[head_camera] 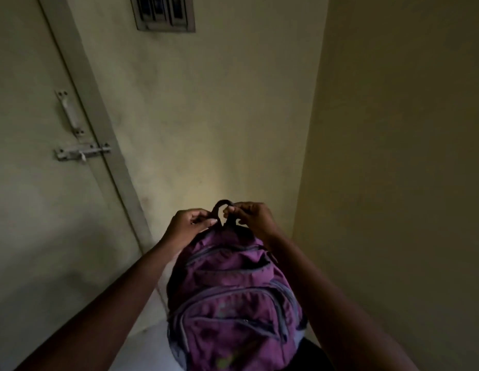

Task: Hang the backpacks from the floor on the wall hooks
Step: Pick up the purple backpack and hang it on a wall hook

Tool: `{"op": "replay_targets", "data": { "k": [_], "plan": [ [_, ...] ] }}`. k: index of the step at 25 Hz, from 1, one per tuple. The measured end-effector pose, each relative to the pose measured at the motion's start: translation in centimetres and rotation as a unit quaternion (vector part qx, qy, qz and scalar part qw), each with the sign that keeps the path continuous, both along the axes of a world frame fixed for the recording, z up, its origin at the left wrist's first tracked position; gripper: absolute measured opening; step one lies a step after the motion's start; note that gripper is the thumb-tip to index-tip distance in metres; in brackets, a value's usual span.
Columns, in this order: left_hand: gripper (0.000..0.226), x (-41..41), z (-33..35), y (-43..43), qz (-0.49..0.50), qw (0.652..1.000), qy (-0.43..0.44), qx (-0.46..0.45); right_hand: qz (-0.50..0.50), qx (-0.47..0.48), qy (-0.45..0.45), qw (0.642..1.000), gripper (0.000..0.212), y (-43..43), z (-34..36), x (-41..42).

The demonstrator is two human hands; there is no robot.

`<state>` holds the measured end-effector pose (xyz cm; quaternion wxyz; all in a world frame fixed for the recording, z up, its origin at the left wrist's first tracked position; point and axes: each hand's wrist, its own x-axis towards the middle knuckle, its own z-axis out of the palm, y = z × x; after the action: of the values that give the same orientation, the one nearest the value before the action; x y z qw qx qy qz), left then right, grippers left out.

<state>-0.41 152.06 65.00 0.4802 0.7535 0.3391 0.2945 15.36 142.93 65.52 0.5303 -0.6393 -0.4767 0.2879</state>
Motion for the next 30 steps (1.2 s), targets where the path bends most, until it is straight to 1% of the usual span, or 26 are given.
{"op": "replay_targets", "data": {
  "k": [1,4,6,8,11,13,15,17,19,20,22,24,27,30],
  "plan": [
    [0.022,0.7,0.3,0.3,-0.001,1.000,-0.012,-0.022,-0.002,-0.005,0.013,1.000,0.019,0.3,0.5,0.4],
    [0.014,5.8,4.5,4.0,0.008,0.992,-0.115,-0.046,-0.003,0.027,0.034,0.999,0.021,4.6,5.1,4.7],
    [0.011,9.1,7.8,6.5,0.029,0.980,-0.184,-0.070,-0.023,0.051,-0.003,0.998,0.023,7.3,9.0,7.5],
    [0.011,12.3,11.5,9.1,0.033,0.972,-0.227,-0.056,-0.078,0.094,-0.052,0.991,0.021,10.1,12.8,10.0],
    [0.013,16.8,17.4,12.0,0.024,0.970,-0.241,0.017,-0.151,0.165,-0.050,0.973,0.012,13.4,17.7,13.6],
    [0.013,19.8,21.5,14.5,0.019,0.964,-0.256,0.063,-0.176,0.204,-0.038,0.962,0.011,15.9,21.1,16.2],
    [0.015,22.3,25.6,17.1,0.017,0.958,-0.269,0.101,-0.177,0.238,-0.023,0.955,0.005,18.4,24.7,18.5],
    [0.016,24.6,29.5,19.7,0.023,0.948,-0.282,0.145,-0.175,0.268,0.000,0.947,0.011,21.0,28.2,20.5],
    [0.013,26.6,33.0,21.9,0.043,0.934,-0.300,0.187,-0.172,0.301,0.009,0.938,0.008,23.6,31.6,22.1],
    [0.014,27.5,34.7,23.0,0.063,0.926,-0.297,0.225,-0.171,0.315,0.009,0.933,0.003,24.8,33.3,22.9],
    [0.019,29.1,38.1,24.6,0.106,0.902,-0.288,0.305,-0.173,0.344,0.020,0.923,0.014,26.8,36.7,24.1],
    [0.021,30.4,41.0,26.0,0.130,0.871,-0.303,0.365,-0.166,0.381,0.032,0.909,0.017,28.5,39.8,25.3],
    [0.023,31.5,45.2,27.6,0.161,0.834,-0.317,0.423,-0.157,0.423,0.036,0.892,0.016,30.2,44.3,26.8],
    [0.024,33.1,49.7,29.1,0.186,0.796,-0.331,0.472,-0.151,0.462,0.010,0.874,0.020,32.1,49.2,28.7]
  ]
}}
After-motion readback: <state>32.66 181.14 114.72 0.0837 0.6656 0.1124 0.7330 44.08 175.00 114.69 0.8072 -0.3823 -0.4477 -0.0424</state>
